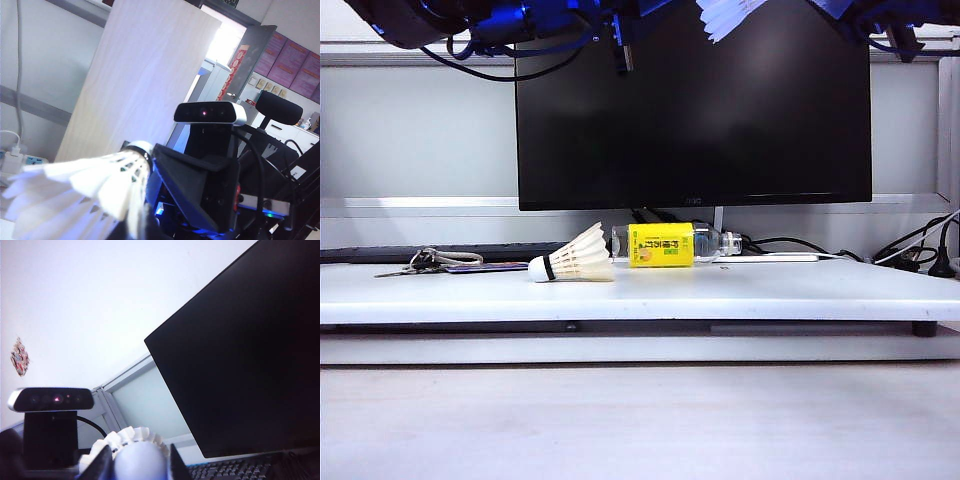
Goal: Stack the badminton balls on the table vertically.
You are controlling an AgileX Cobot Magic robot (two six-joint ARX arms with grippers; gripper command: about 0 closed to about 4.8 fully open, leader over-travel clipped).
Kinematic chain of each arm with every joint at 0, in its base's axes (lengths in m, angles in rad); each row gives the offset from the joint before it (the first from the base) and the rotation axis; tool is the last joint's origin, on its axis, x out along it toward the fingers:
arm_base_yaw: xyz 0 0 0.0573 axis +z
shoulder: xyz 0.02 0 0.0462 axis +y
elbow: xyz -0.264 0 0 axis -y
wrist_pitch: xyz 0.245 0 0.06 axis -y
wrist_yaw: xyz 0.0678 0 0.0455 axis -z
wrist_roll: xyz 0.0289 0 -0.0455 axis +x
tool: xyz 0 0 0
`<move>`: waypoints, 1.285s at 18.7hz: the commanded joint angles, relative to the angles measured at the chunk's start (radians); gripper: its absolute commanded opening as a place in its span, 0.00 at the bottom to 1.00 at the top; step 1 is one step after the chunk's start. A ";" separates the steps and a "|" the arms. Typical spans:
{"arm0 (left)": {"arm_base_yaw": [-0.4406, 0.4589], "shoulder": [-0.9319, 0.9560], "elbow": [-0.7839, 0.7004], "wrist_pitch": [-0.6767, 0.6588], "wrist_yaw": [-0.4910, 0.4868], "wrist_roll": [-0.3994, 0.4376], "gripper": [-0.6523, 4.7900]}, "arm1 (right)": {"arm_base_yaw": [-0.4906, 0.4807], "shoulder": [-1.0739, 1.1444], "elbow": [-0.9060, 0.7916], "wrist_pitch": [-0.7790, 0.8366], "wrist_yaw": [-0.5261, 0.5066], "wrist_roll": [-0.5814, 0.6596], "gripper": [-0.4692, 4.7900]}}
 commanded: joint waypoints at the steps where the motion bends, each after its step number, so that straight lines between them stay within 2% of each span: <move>1: -0.002 -0.005 0.003 0.014 0.022 0.001 0.37 | 0.001 -0.001 0.006 0.009 0.003 -0.003 0.30; 5: 0.001 -0.005 0.003 0.013 0.024 0.002 0.58 | 0.001 -0.001 0.006 0.003 0.002 -0.004 0.30; 8: 0.029 -0.005 0.003 -0.010 0.066 0.010 0.58 | 0.000 -0.001 0.006 -0.037 -0.005 -0.036 0.30; 9: 0.050 -0.005 0.003 -0.051 0.086 0.028 0.62 | -0.002 -0.001 0.006 -0.057 -0.010 -0.057 0.30; 10: 0.083 -0.005 0.003 -0.113 0.109 0.048 0.76 | -0.002 -0.001 0.006 -0.090 -0.010 -0.082 0.30; 11: 0.106 -0.005 0.003 -0.165 0.130 0.070 0.80 | -0.002 -0.001 0.006 -0.125 -0.018 -0.112 0.30; 12: 0.149 -0.005 0.003 -0.272 0.170 0.126 0.81 | -0.002 -0.002 0.006 -0.201 -0.032 -0.174 0.29; 14: 0.180 -0.005 0.003 -0.405 0.190 0.220 0.81 | -0.002 -0.002 0.013 -0.315 -0.038 -0.242 0.29; 16: 0.189 -0.007 0.003 -0.611 0.154 0.401 0.81 | -0.002 -0.002 0.076 -0.511 -0.060 -0.323 0.29; 17: 0.188 -0.007 0.003 -0.753 0.079 0.523 0.81 | -0.002 -0.002 0.137 -0.638 -0.062 -0.381 0.29; 18: 0.180 -0.007 0.003 -0.919 -0.045 0.666 0.81 | -0.002 -0.002 0.219 -0.791 -0.060 -0.452 0.29; 20: 0.172 -0.008 0.003 -1.093 -0.179 0.830 0.81 | -0.002 -0.001 0.323 -0.994 0.001 -0.559 0.29; 22: 0.171 -0.013 0.003 -1.135 -0.206 0.863 0.81 | -0.005 0.011 0.392 -1.128 0.050 -0.613 0.29; 24: 0.166 -0.039 0.004 -1.125 -0.240 0.863 0.81 | -0.018 0.049 0.404 -1.173 0.078 -0.612 0.28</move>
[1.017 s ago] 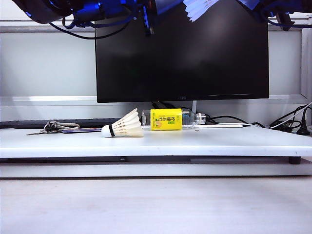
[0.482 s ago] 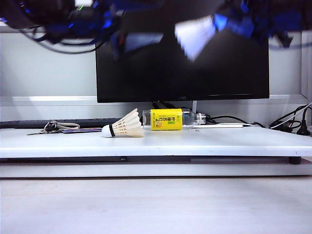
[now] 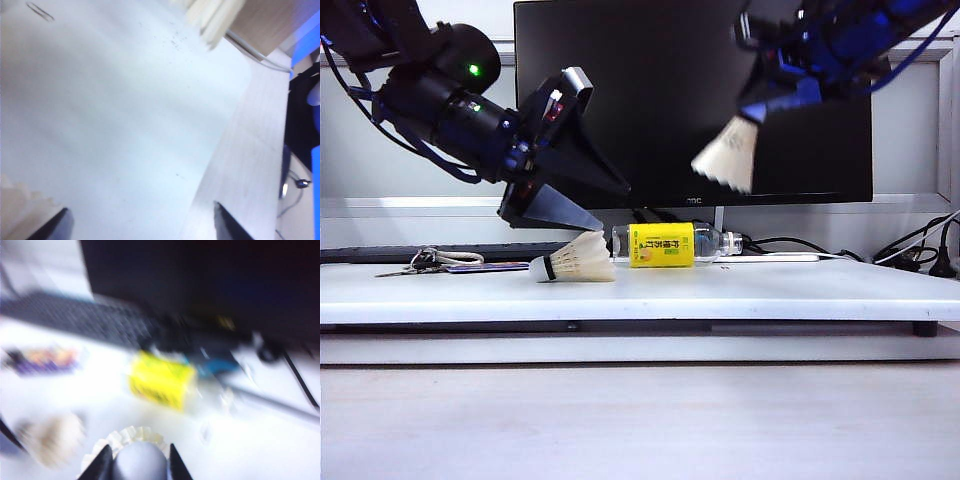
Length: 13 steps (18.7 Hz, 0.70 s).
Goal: Stack the badminton balls on the table vertically.
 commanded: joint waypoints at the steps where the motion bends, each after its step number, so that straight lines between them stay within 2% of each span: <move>1: -0.008 -0.045 0.004 0.016 -0.051 0.010 0.80 | -0.007 0.045 0.006 -0.058 0.043 -0.007 0.28; 8: -0.015 -0.116 0.003 0.006 -0.063 0.004 0.80 | -0.007 0.122 0.006 -0.056 0.088 -0.044 0.28; 13: -0.027 -0.116 0.003 0.003 -0.063 0.003 0.80 | -0.007 0.131 0.006 -0.071 0.159 -0.077 0.28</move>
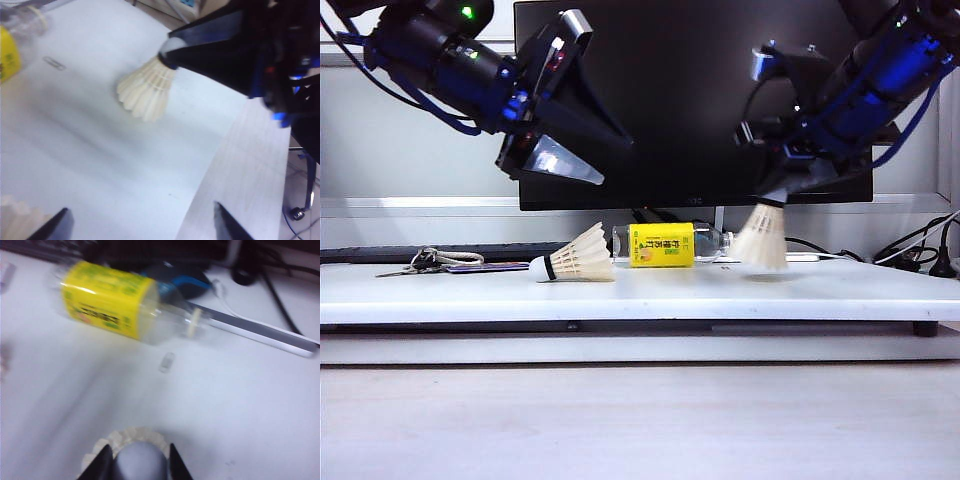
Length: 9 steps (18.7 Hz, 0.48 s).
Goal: Stack the badminton balls on the table vertically.
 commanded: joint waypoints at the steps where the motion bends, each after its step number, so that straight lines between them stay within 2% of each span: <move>1: -0.001 -0.006 0.003 0.005 0.006 -0.001 0.80 | 0.000 -0.001 0.006 -0.002 0.047 -0.030 0.29; 4: -0.001 -0.006 0.003 0.005 0.006 -0.005 0.80 | 0.000 0.000 0.006 -0.030 0.096 -0.059 0.29; 9: -0.002 -0.006 0.003 0.004 0.008 -0.013 0.80 | 0.000 0.001 0.005 -0.037 0.100 -0.060 0.29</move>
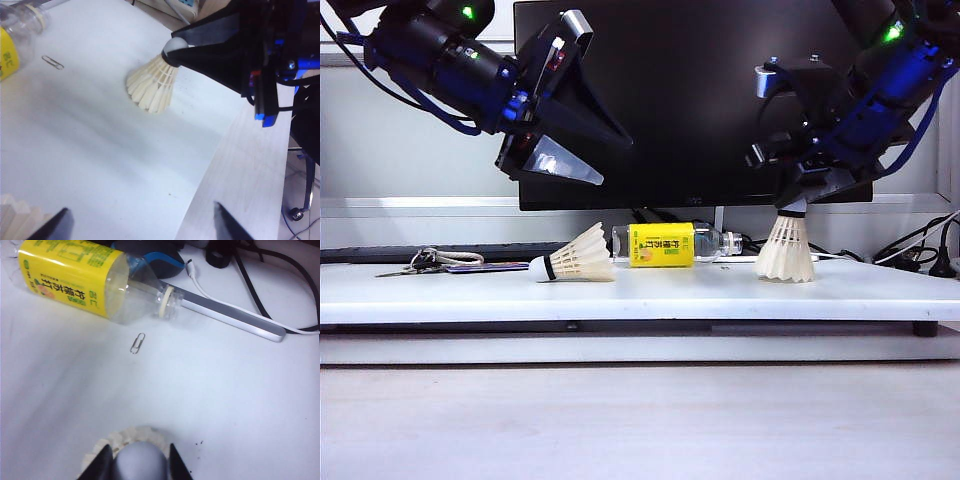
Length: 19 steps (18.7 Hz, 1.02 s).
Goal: Stack the badminton balls on the table vertically.
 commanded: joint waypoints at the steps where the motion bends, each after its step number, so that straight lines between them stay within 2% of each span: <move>1: -0.002 -0.006 0.003 0.006 0.013 -0.014 0.80 | 0.001 -0.002 0.005 0.011 0.006 -0.003 0.29; 3: -0.002 -0.006 0.003 0.005 0.014 -0.019 0.80 | 0.001 -0.002 0.005 0.010 0.006 -0.003 0.30; 4: -0.002 -0.006 0.003 0.005 0.014 -0.022 0.80 | 0.001 -0.002 0.005 0.010 0.006 -0.002 0.33; 5: -0.002 -0.006 0.003 0.003 0.014 -0.023 0.80 | 0.001 -0.002 0.005 0.010 0.006 -0.002 0.41; 8: -0.002 -0.006 0.003 -0.001 0.014 -0.023 0.80 | 0.001 -0.002 0.005 0.010 0.006 -0.002 0.43; 10: -0.001 -0.008 0.003 -0.002 0.013 -0.022 0.81 | 0.001 -0.002 0.005 0.018 -0.005 -0.002 0.50; 11: 0.001 -0.011 0.003 -0.002 0.010 -0.021 0.81 | 0.001 -0.003 0.006 0.020 -0.005 -0.002 0.51; 13: 0.017 -0.031 0.003 -0.007 -0.046 -0.006 0.81 | 0.001 -0.008 0.006 0.025 -0.006 -0.002 0.55; 16: 0.039 -0.040 0.003 -0.045 -0.138 0.005 0.80 | 0.001 -0.038 0.007 0.026 -0.029 -0.002 0.55; 19: 0.052 -0.039 0.002 -0.129 -0.238 0.060 0.80 | 0.009 -0.088 0.039 0.000 -0.103 0.013 0.57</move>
